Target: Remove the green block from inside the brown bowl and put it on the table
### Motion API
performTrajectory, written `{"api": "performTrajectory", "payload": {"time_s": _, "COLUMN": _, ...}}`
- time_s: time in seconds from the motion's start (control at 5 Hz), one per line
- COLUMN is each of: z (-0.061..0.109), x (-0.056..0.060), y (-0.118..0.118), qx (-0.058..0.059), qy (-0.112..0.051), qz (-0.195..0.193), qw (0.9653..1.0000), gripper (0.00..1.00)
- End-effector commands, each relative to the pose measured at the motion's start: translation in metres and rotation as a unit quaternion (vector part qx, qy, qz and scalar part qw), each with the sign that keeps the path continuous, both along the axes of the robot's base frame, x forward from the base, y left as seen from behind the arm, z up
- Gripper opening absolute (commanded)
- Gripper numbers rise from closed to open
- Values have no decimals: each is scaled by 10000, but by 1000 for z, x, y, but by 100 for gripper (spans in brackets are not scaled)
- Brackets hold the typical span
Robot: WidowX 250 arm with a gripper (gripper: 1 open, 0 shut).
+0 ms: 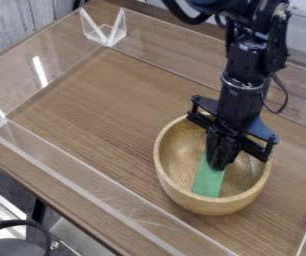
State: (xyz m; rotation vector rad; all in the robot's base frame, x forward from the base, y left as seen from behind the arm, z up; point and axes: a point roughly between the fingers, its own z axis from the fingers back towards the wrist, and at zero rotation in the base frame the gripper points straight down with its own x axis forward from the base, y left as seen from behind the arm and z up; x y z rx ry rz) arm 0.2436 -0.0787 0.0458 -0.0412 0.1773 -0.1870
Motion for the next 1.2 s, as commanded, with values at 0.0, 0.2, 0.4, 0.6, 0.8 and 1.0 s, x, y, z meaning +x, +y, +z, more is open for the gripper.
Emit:
{"api": "performTrajectory", "payload": {"time_s": 0.0, "z": -5, "x": 0, "y": -4, "qx": -39, "qy": -31, "qz": -126, "qw": 9999, "gripper": 0}}
{"api": "performTrajectory", "payload": {"time_s": 0.2, "z": -7, "x": -1, "y": -5, "qx": -47, "qy": -3, "qz": -145, "qw": 9999, "gripper": 0}}
{"api": "performTrajectory", "payload": {"time_s": 0.4, "z": -10, "x": -2, "y": -6, "qx": -56, "qy": 25, "qz": -164, "qw": 9998, "gripper": 0}}
{"api": "performTrajectory", "payload": {"time_s": 0.6, "z": -12, "x": -2, "y": -7, "qx": -64, "qy": 53, "qz": -182, "qw": 9998, "gripper": 0}}
{"api": "performTrajectory", "payload": {"time_s": 0.8, "z": 1, "x": -1, "y": -3, "qx": -69, "qy": -54, "qz": -160, "qw": 9998, "gripper": 0}}
{"api": "performTrajectory", "payload": {"time_s": 1.0, "z": 14, "x": 0, "y": 1, "qx": -75, "qy": -162, "qz": -138, "qw": 9997, "gripper": 0}}
